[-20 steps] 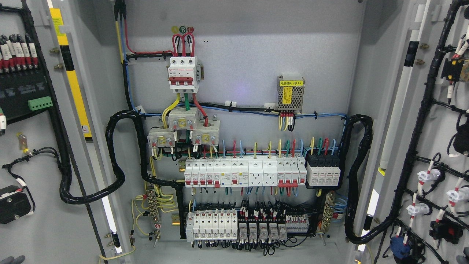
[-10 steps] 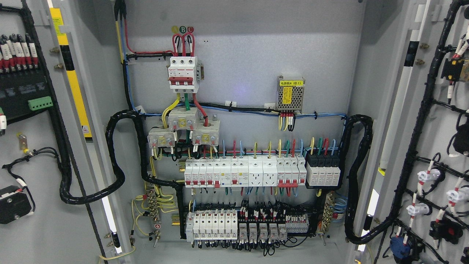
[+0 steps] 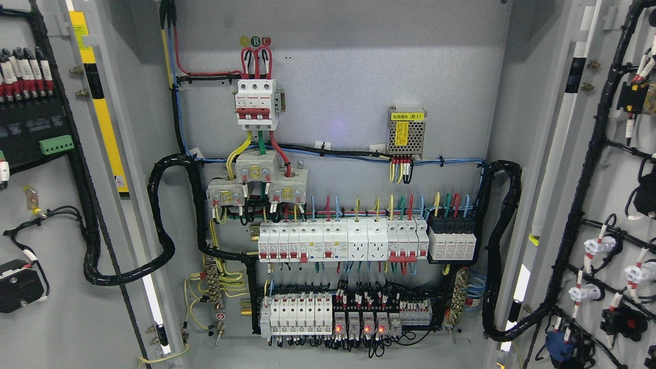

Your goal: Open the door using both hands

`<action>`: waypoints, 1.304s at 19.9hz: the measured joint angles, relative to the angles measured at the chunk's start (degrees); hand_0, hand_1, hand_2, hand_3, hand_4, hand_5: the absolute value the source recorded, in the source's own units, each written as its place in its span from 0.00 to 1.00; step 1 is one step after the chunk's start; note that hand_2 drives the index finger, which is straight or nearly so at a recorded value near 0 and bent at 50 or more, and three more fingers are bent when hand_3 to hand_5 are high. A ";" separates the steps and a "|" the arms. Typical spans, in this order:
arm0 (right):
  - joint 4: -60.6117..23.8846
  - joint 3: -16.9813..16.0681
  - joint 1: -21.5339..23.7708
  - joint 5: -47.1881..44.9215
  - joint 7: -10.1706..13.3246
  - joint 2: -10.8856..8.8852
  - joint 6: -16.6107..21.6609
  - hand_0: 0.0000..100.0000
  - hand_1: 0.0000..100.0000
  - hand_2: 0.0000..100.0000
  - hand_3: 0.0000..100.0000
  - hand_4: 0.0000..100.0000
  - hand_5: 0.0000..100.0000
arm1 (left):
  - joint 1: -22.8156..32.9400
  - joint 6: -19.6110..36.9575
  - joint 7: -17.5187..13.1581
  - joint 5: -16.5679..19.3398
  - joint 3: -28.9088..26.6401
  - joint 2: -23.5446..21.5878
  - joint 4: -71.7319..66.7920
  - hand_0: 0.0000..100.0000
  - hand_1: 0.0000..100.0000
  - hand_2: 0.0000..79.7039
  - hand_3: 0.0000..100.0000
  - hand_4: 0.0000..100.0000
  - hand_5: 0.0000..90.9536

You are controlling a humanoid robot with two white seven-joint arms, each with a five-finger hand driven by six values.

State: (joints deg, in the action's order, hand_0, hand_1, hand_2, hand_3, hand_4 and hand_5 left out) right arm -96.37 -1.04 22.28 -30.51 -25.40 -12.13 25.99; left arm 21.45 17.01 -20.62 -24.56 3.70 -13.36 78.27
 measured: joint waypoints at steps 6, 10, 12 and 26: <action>17.28 2.05 -0.24 1.87 0.10 0.77 -0.05 0.00 0.50 0.04 0.00 0.00 0.00 | -5.61 0.34 13.26 1.12 5.90 4.85 -22.47 0.12 0.56 0.00 0.00 0.00 0.00; 28.89 2.77 -0.55 2.49 0.24 1.72 -0.13 0.00 0.50 0.04 0.00 0.00 0.00 | -8.73 -1.60 14.66 1.63 8.33 7.46 -36.31 0.12 0.56 0.00 0.00 0.00 0.00; 34.37 3.06 -0.72 2.69 0.45 2.20 -0.14 0.00 0.50 0.04 0.00 0.00 0.00 | -9.89 -5.42 14.97 2.56 9.25 8.41 -42.02 0.12 0.56 0.00 0.00 0.00 0.00; 67.19 4.38 -5.05 11.65 5.60 5.09 -6.46 0.00 0.50 0.04 0.00 0.00 0.00 | -15.17 -17.85 11.16 9.47 12.47 11.96 -63.42 0.12 0.56 0.00 0.00 0.00 0.00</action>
State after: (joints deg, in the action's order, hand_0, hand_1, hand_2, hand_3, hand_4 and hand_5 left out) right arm -29.18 3.34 17.24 -18.86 -19.81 -7.04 19.53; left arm 6.28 -0.84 -9.46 -15.09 16.17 -1.40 14.85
